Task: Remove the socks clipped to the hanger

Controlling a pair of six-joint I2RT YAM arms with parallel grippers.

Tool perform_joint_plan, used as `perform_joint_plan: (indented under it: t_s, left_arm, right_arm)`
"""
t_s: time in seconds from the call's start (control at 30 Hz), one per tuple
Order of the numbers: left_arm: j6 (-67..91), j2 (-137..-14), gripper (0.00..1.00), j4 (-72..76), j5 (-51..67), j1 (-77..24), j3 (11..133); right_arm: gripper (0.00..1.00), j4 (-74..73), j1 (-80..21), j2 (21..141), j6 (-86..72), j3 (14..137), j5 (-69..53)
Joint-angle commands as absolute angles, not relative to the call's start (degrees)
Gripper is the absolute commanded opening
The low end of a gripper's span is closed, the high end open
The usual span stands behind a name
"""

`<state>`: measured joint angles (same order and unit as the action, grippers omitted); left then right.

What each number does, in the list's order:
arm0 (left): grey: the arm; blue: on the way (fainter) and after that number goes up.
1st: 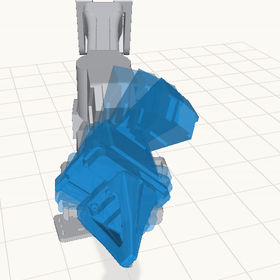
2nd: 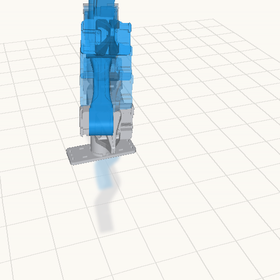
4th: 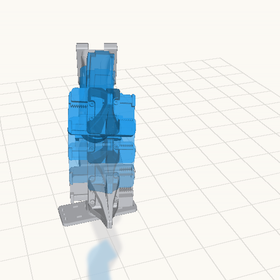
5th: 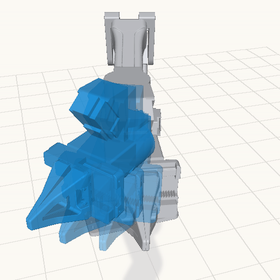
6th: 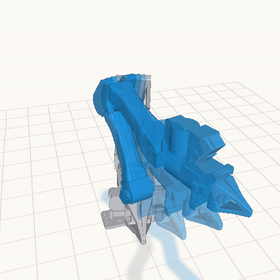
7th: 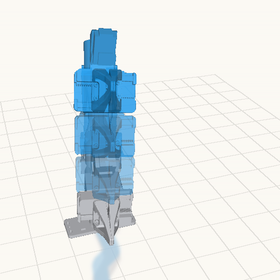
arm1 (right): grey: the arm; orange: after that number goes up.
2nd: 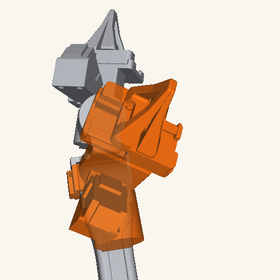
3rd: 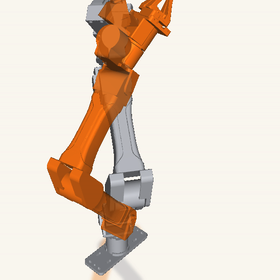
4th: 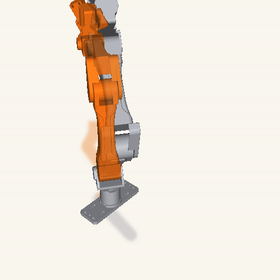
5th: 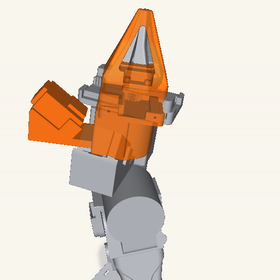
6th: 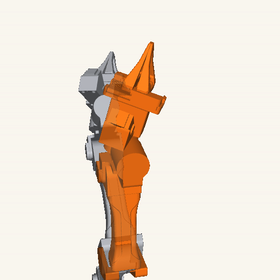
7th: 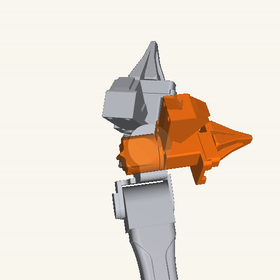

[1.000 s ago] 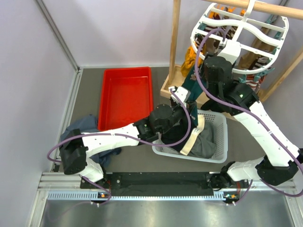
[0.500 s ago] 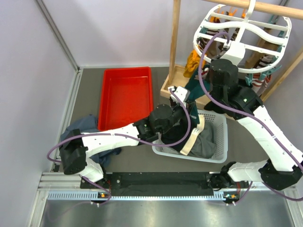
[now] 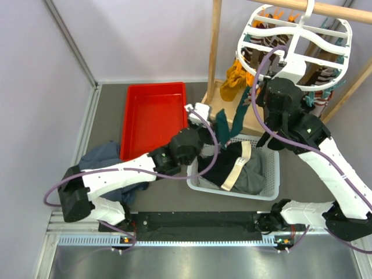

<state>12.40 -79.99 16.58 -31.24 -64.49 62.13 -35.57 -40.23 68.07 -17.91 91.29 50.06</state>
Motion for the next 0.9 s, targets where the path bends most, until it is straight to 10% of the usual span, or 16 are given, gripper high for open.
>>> perform_joint_plan:
  t_s: [0.0,0.3,0.63,0.8,0.87]
  left_arm:
    - [18.3,-73.4,0.00,6.6,-39.5,-56.9,61.1]
    - [32.6,-67.8,0.00,-3.7,-23.9,-28.8,51.9]
    - [31.0,-78.5,0.00,-3.1,-13.0,-22.9,54.2]
    - [27.5,-79.2,0.82,-7.6,-8.1,-23.0,59.6]
    - [25.8,-78.1,0.88,-7.0,-1.6,-23.6,61.2]
  right_arm:
    - [0.00,-32.8,-39.3,64.3,-16.0,89.4,46.3]
    - [0.00,-31.6,-38.1,60.7,-15.8,86.9,40.9]
    - [0.00,-32.3,-38.1,58.4,-16.4,86.0,36.8]
    - [0.00,-32.5,-38.0,57.5,-17.3,84.8,35.6]
    - [0.00,-32.5,-38.0,57.5,-17.4,84.9,35.2]
